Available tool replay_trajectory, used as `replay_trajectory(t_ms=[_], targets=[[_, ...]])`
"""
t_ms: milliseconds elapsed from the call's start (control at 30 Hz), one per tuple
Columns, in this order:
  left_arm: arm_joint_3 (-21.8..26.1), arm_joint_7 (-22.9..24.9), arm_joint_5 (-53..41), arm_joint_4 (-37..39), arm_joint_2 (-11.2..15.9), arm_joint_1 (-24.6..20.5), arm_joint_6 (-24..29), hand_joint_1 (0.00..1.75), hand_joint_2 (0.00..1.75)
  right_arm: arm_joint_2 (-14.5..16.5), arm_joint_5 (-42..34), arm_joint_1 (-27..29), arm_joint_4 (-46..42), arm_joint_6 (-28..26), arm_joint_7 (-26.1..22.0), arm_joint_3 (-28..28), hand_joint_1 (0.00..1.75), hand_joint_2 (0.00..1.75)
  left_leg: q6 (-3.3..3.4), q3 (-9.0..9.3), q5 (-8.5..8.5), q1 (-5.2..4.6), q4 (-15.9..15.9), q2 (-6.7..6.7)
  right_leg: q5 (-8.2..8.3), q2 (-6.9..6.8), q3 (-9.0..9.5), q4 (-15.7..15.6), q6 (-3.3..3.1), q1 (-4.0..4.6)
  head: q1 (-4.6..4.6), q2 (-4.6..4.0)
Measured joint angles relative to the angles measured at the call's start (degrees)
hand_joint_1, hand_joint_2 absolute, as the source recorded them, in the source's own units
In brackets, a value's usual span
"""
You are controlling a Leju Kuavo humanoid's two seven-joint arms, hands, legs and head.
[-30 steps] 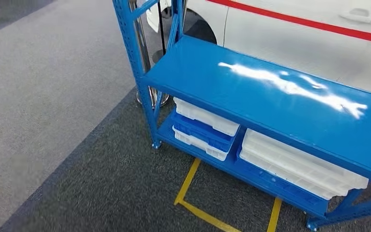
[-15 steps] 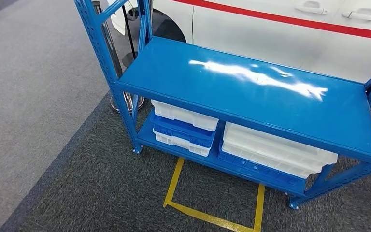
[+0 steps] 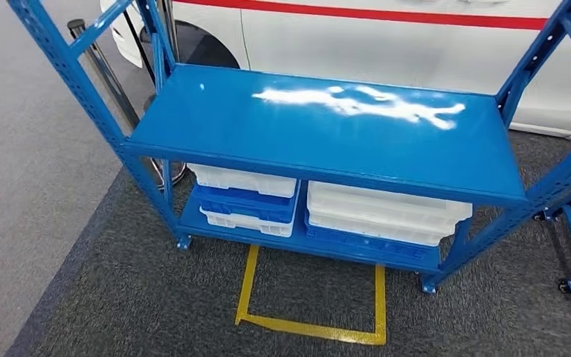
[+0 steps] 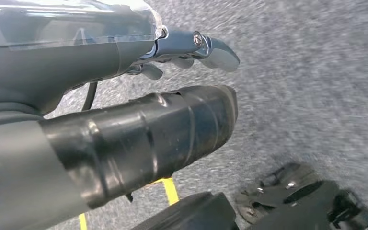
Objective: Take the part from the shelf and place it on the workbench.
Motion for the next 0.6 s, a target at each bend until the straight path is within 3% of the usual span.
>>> replay_trajectory(t_ms=[33, 100, 133, 167, 200, 267, 300, 333, 400, 467, 533, 600], targets=[[0.00, 0.00, -0.01, 0.00, 0.01, 0.06, 0.01, 0.00, 0.00, 0.01, 0.03, -0.06, 0.00, 0.03, 0.04, 0.00, 0.00, 0.00, -0.08, -1.37, -1.76, 0.08, 2.98, -1.49, 0.05, 0.47, 0.01, -0.06, -0.31, 0.00, -0.01, 0.00], [0.00, 0.05, -0.07, 0.00, 0.01, 0.25, -0.05, 0.00, 0.00, 0.01, 0.07, -0.16, 0.01, 0.50, 0.55, 0.00, 0.00, 0.00, -0.09, -5.04, -4.96, 0.10, 10.35, -2.90, 0.03, 1.45, -0.05, -0.05, -0.73, 0.19, -0.02, 0.00], [-0.01, 0.09, -0.17, 0.00, 0.01, 0.34, -0.14, 0.00, 0.00, 0.01, 0.10, -0.16, 0.02, 1.09, 1.11, 0.00, 0.00, 0.00, -0.07, -6.36, -5.30, 0.09, 12.66, -3.11, 0.00, 1.99, 0.00, -0.01, -0.84, 0.30, -0.02, 0.00], [-0.02, 0.13, -0.31, 0.00, 0.01, 0.40, -0.27, 0.00, 0.00, 0.01, 0.14, -0.14, 0.04, 1.85, 1.80, 0.00, 0.00, 0.00, 0.00, -6.83, -4.46, 0.09, 12.99, -3.21, -0.05, 2.47, 0.09, 0.03, -0.88, 0.39, -0.02, 0.00], [-0.05, 0.15, -0.45, 0.00, 0.01, 0.41, -0.39, 0.00, 0.44, 0.01, 0.19, -0.13, 0.07, 2.66, 2.46, 0.00, 0.00, 0.00, 0.13, -6.29, -2.60, 0.09, 11.15, -3.25, -0.11, 2.91, 0.25, 0.07, -0.86, 0.46, -0.02, 0.00], [-0.20, 0.17, -0.66, 0.00, 0.03, 0.36, -0.51, 0.00, 1.31, 0.07, 0.29, -0.10, 0.14, 4.03, 3.42, 0.00, 0.00, 0.00, 0.64, -3.57, 1.74, -0.01, 4.04, -3.65, -0.33, 3.51, 0.52, 0.23, -0.65, 0.59, 0.00, 0.00], [-0.31, 0.17, -0.70, 0.00, 0.05, 0.30, -0.52, 0.00, 1.75, 0.13, 0.34, -0.11, 0.19, 4.55, 3.66, 0.00, 0.00, 0.00, 0.89, -2.37, 2.94, -0.11, 0.94, -3.93, -0.44, 3.72, 0.50, 0.37, -0.43, 0.68, 0.00, 0.00], [-0.45, 0.16, -0.74, 0.00, 0.07, 0.22, -0.55, 0.00, 1.75, 0.18, 0.42, -0.13, 0.24, 4.95, 3.88, 0.00, 0.00, 0.00, 1.09, -1.68, 3.46, -0.24, -1.05, -4.19, -0.50, 3.85, 0.42, 0.46, -0.17, 0.71, 0.01, 0.00], [-0.73, 0.08, -0.78, 0.00, 0.09, 0.12, -0.64, 0.00, 0.87, 0.24, 0.61, -0.14, 0.28, 5.38, 4.31, 0.00, 0.00, 0.00, 1.17, -1.33, 3.39, -0.35, -2.31, -4.36, -0.67, 3.88, 0.24, 0.56, 0.03, 0.80, 0.01, 0.00], [-0.86, -0.09, -0.78, 0.00, 0.11, 0.17, -0.73, 0.00, 0.87, 0.25, 0.87, -0.13, 0.28, 5.44, 4.85, 0.00, 0.00, 0.00, 1.20, -1.25, 3.47, -0.46, -2.43, -4.36, -0.72, 3.78, 0.32, 0.47, 0.00, 0.74, 0.01, 0.00], [-0.91, -0.21, -0.77, 0.00, 0.14, 0.13, -0.75, 0.00, 1.75, 0.25, 1.10, -0.13, 0.28, 5.41, 5.33, 0.00, 0.00, 0.00, 1.33, -1.22, 3.50, -0.62, -2.41, -4.35, -0.57, 3.77, 0.46, 0.30, 0.19, 0.58, 0.02, 0.00], [-0.96, -0.24, -0.74, 0.00, 0.14, 0.05, -0.75, 0.00, 1.75, 0.25, 1.25, -0.13, 0.28, 5.38, 5.56, 0.00, 0.00, 0.00, 1.43, -1.22, 3.51, -0.65, -2.41, -4.34, -0.49, 3.79, 0.56, 0.15, 0.34, 0.54, 0.02, 0.00]])
